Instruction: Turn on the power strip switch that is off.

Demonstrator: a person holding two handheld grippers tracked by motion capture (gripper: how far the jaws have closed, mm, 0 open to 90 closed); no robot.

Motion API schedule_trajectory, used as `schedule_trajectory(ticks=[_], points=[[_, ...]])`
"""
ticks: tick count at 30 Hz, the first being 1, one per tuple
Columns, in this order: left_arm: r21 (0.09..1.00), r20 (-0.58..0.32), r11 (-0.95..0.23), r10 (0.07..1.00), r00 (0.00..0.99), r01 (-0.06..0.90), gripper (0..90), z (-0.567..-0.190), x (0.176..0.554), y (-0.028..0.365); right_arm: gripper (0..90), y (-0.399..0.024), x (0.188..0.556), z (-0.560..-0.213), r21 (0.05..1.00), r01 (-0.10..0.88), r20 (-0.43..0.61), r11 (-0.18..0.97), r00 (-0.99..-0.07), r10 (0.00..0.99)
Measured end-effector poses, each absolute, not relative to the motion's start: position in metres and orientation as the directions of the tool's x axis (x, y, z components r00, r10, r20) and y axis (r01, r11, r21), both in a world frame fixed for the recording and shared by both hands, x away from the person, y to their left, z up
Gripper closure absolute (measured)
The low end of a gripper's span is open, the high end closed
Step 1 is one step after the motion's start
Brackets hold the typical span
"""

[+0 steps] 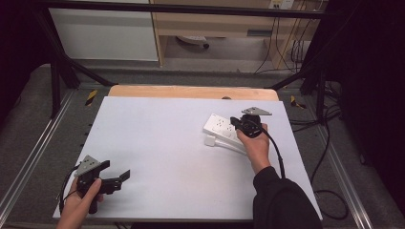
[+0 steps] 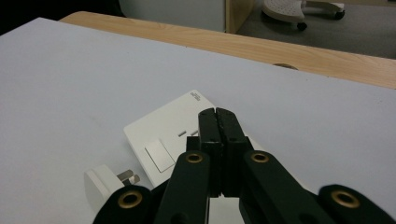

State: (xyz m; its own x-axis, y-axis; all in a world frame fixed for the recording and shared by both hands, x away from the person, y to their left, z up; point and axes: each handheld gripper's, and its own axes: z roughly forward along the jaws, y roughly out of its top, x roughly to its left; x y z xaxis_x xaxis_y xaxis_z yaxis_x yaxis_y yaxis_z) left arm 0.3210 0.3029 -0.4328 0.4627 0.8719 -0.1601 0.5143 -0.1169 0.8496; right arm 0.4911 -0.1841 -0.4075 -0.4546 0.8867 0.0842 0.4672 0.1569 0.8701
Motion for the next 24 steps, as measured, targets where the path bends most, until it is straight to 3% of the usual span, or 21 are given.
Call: schedule_trajectory(ticks=[24], points=[[0.851,-0.160,-0.116,0.871,0.464,0.512,6.5,-0.433,0.321,0.302,90.0,-0.188,0.480,-0.437,0.850,0.503,0.093,0.156,-0.436,0.895]])
